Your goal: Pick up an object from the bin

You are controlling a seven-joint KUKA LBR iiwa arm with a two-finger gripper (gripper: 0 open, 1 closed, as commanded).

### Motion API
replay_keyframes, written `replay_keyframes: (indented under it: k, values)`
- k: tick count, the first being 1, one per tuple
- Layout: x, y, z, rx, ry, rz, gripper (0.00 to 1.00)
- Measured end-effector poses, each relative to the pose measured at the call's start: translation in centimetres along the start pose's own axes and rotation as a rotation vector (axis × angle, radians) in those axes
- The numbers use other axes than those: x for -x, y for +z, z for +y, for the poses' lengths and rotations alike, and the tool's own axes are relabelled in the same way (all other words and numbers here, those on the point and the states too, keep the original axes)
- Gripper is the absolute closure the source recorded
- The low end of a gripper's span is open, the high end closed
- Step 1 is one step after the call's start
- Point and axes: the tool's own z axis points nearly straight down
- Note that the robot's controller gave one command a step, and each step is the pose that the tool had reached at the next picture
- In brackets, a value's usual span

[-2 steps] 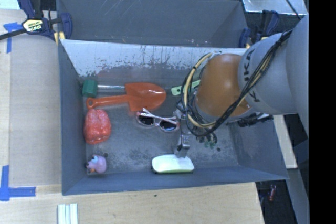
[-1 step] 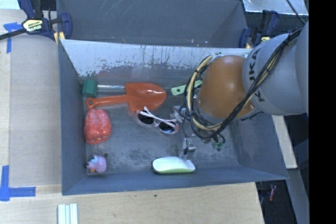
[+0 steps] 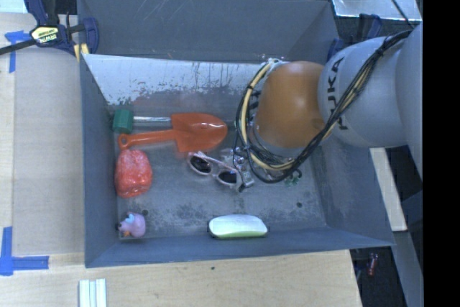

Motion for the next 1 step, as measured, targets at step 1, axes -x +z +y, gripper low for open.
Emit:
replay_keyframes:
  k: [1]
  values:
    - [0.00,0.00,0.00,0.000,0.000,0.000,1.00]
